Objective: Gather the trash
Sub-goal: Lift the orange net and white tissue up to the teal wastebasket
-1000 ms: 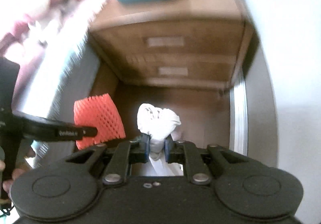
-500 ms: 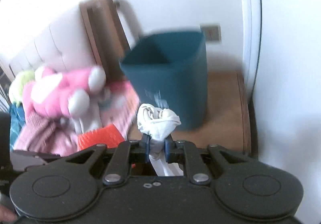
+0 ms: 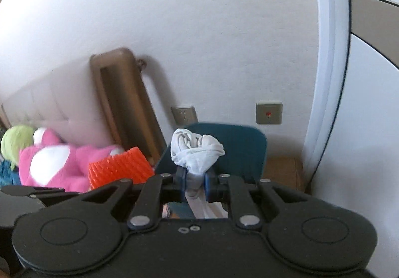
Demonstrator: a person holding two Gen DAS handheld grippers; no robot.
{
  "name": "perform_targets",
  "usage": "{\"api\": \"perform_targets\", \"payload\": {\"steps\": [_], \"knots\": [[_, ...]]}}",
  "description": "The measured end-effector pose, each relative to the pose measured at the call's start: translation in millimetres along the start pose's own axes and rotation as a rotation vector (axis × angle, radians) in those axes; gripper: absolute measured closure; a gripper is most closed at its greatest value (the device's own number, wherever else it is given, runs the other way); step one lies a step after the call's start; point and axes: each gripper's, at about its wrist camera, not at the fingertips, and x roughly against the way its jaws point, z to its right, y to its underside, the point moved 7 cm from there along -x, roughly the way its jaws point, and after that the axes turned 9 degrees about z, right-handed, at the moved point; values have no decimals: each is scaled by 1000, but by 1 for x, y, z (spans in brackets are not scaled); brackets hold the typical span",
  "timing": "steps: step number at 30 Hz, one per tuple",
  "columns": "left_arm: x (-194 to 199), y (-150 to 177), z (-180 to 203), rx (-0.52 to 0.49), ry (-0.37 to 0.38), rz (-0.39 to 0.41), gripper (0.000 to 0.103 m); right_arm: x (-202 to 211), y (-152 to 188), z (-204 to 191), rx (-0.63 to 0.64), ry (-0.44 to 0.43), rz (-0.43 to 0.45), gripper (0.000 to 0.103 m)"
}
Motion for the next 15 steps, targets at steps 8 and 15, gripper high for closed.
{"api": "perform_targets", "payload": {"steps": [8,15], "knots": [[-78,-38,-14,-80,2,-59,92,-79,-11,5,-33,51,-22,91],[-135,-26,-11,-130,13,-128,92,-130,17,19,-22,109,-102,91]]}}
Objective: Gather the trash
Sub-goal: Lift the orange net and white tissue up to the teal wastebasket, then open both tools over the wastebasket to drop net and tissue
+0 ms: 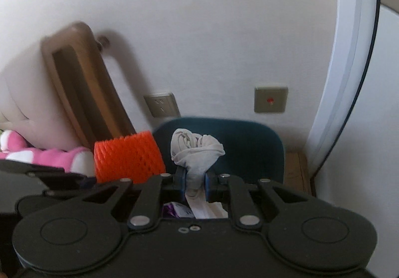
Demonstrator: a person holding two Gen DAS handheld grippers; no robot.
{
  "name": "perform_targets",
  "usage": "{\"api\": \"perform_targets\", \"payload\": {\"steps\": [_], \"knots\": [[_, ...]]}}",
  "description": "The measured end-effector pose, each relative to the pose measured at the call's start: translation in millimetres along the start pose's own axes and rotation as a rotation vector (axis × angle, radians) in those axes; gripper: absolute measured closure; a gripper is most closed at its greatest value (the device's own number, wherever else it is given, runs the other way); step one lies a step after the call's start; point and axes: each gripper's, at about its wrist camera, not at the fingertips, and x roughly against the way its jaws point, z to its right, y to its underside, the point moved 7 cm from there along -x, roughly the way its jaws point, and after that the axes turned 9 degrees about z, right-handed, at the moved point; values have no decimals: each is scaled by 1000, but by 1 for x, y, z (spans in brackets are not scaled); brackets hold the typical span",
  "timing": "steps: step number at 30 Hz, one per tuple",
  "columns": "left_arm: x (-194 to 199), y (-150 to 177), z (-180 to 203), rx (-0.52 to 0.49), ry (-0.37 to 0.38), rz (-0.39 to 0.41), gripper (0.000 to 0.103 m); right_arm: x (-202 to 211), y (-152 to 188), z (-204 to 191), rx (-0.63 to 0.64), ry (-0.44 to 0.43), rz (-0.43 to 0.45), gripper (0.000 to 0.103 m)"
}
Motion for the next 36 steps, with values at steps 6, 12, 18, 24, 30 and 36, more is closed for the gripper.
{"api": "perform_targets", "payload": {"steps": [6,12,18,24,30,36], "knots": [[-38,5,3,-37,38,-48,92,-27,25,13,-9,33,-73,91],[-66,18,11,-93,33,-105,92,-43,44,16,-3,56,-127,90],[-79,27,16,-103,46,-139,91,-50,53,20,-7,66,-159,82],[-83,31,19,-131,23,-144,86,-49,59,25,6,60,-172,76],[-78,27,17,-94,32,-128,54,-43,57,29,10,54,-156,66],[-63,24,14,-52,40,-101,41,-28,55,31,5,14,-133,46]]}}
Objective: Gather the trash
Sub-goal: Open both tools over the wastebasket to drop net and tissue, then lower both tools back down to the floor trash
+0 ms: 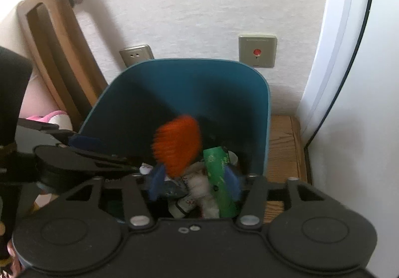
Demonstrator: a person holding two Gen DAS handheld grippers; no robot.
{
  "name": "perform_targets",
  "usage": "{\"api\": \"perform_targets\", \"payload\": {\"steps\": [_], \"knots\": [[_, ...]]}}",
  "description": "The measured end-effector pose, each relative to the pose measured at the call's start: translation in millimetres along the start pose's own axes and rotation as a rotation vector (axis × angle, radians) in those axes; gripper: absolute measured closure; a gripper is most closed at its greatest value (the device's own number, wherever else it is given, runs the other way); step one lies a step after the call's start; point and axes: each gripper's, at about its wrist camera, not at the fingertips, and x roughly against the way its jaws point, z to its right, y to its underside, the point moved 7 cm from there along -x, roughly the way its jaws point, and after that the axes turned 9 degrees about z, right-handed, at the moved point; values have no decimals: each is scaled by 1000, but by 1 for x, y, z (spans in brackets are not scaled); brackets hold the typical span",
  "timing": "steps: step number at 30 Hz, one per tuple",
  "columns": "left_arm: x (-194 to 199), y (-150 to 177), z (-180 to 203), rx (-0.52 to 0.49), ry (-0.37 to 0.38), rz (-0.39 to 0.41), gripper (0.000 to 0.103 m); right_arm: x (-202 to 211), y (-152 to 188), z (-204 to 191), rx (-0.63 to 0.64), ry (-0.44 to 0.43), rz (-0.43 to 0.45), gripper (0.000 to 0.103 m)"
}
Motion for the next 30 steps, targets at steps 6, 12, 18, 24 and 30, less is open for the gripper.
{"api": "perform_targets", "payload": {"steps": [6,12,18,24,30], "knots": [[24,1,3,23,-3,35,35,25,-3,-4,27,-47,37,42],[71,7,14,24,-33,89,35,69,-2,-6,51,-101,81,37],[124,28,29,75,-44,135,29,118,11,-2,74,-146,122,31],[174,65,41,121,-90,163,29,158,39,6,82,-171,148,26],[204,116,46,185,-102,169,23,177,82,13,70,-174,140,17]]}}
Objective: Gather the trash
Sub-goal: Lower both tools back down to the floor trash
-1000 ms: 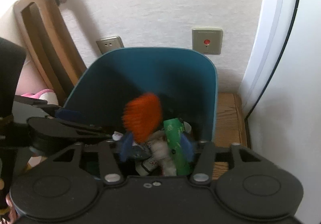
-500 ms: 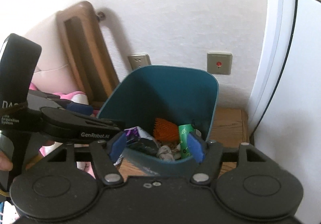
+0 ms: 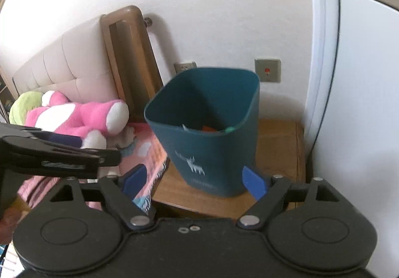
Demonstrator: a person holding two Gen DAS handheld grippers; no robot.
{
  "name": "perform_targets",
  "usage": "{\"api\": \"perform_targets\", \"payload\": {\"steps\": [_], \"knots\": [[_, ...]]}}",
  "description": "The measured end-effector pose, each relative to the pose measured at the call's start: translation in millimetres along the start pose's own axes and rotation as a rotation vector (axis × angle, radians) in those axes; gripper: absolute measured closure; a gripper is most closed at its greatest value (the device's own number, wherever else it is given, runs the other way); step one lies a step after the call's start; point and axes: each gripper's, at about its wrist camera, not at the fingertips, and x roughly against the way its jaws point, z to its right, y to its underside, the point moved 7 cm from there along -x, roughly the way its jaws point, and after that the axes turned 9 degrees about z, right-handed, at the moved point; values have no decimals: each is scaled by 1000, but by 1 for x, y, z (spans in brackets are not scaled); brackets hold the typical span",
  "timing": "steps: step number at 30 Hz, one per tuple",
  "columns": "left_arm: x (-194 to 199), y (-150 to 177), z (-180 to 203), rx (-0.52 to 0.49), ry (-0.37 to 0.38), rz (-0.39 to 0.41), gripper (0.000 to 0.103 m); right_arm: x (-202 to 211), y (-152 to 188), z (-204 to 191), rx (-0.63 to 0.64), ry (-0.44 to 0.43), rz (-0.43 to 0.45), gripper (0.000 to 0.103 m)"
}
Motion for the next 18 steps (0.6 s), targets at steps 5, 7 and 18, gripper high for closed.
{"api": "perform_targets", "payload": {"steps": [5,7,18], "knots": [[4,50,-1,6,13,-32,23,3,53,1,-18,18,-48,14],[-3,72,-3,16,36,-49,23,-1,79,2,-25,22,-80,13],[-91,227,-1,61,147,-180,18,-47,270,12,-39,41,-252,11]]}}
